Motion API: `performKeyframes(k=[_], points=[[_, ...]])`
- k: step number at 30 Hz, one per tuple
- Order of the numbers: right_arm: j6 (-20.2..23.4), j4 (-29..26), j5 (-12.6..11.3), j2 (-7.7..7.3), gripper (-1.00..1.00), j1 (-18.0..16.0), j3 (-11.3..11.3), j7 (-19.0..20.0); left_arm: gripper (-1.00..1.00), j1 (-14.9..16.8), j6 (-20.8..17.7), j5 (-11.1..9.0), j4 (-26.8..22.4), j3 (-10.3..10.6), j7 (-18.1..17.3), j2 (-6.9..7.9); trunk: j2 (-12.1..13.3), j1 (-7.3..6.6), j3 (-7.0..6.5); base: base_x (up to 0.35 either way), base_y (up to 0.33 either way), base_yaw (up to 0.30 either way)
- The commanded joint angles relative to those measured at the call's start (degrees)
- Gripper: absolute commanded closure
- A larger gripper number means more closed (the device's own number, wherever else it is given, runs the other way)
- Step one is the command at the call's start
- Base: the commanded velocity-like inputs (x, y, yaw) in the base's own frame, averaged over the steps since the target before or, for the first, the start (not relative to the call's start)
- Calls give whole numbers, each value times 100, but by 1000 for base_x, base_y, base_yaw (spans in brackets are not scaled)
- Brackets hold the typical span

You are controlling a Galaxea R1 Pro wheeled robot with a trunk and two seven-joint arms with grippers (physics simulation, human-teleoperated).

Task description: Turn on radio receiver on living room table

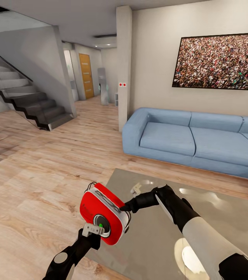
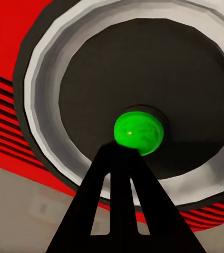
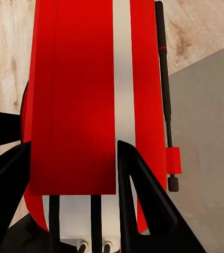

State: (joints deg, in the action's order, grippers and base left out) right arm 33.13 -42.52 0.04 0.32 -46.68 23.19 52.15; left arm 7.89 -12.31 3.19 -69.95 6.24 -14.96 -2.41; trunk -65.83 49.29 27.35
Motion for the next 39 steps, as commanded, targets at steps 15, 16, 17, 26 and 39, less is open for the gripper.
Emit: performKeyframes(k=[15, 16, 17, 26, 39], points=[[81, -11, -85, -4, 100, 1, -31, -779, 100, 4, 9, 20, 7, -324, 34, 139, 0, 0, 0, 0, 0, 0], [81, -12, -81, -5, 100, 1, -32, -1011, 100, 4, 9, 21, 7, -439, 35, 149, 0, 0, 0, 0, 0, 0], [80, -13, -80, -3, 100, 1, -32, -1134, 100, 3, 9, 22, 9, -492, 36, 151, 0, 0, 0, 0, 0, 0], [72, -19, -84, 3, 100, 1, -33, -2396, 100, 2, 25, 23, 618, -1401, 84, 186, 0, 0, 0, 0, 0, 0], [126, -19, -108, 44, 100, 1, -14, -3556, 100, 2, 932, 25, 3176, -3875, 68, 530, 0, 0, 0, 0, 0, 0]])
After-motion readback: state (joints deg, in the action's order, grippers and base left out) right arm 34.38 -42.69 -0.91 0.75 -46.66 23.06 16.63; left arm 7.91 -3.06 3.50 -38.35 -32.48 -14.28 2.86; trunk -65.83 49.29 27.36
